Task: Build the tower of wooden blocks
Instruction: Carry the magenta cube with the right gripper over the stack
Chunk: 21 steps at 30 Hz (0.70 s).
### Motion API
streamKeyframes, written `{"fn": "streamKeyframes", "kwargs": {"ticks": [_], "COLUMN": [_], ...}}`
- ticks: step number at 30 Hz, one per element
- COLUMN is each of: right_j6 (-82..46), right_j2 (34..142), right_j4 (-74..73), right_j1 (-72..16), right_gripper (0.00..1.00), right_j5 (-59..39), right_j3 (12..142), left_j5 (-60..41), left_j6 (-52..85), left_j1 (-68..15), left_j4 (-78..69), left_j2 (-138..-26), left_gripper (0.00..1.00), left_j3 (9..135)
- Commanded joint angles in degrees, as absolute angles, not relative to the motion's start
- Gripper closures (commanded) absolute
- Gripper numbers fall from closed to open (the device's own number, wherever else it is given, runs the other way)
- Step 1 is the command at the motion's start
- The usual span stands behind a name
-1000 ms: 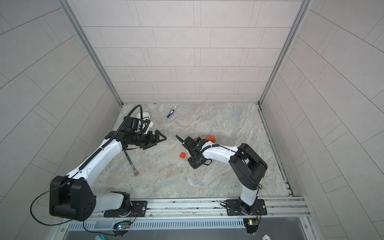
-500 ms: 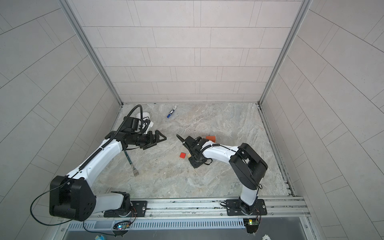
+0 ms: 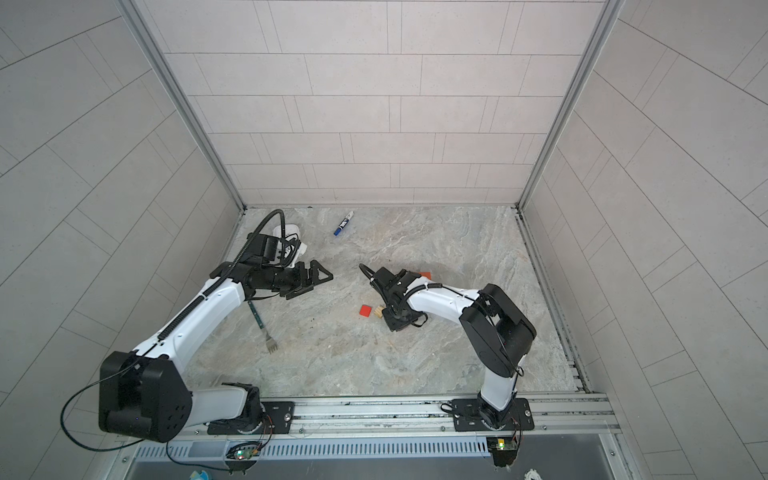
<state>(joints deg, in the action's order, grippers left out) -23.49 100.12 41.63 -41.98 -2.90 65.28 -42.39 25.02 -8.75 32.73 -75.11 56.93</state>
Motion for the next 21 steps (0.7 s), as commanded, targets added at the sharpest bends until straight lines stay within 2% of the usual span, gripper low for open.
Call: {"fn": "streamKeyframes", "kwargs": {"ticks": [1, 12, 21], "right_j6": [-27.66, -30.49, -31.54], "right_j2": [96.76, 93.65, 96.00], "right_j4": [46.84, 54.45, 56.51], "right_j1": [-40.88, -35.53, -30.82], "right_gripper": [0.70, 0.69, 0.69], "right_j5": [-0.33, 0.57, 2.11], "right_j3": [68.15, 74.79, 80.62], "left_j5": [-43.02, -43.24, -43.33], "left_j6": [24.70, 24.80, 24.79], "left_j1": [-8.44, -8.49, -8.44], "left_j4": [32.15, 32.08, 32.00], "left_j2": [-74.88, -74.68, -74.33], "left_gripper": [0.01, 0.01, 0.01], "left_j3": [56.42, 56.39, 56.32]}}
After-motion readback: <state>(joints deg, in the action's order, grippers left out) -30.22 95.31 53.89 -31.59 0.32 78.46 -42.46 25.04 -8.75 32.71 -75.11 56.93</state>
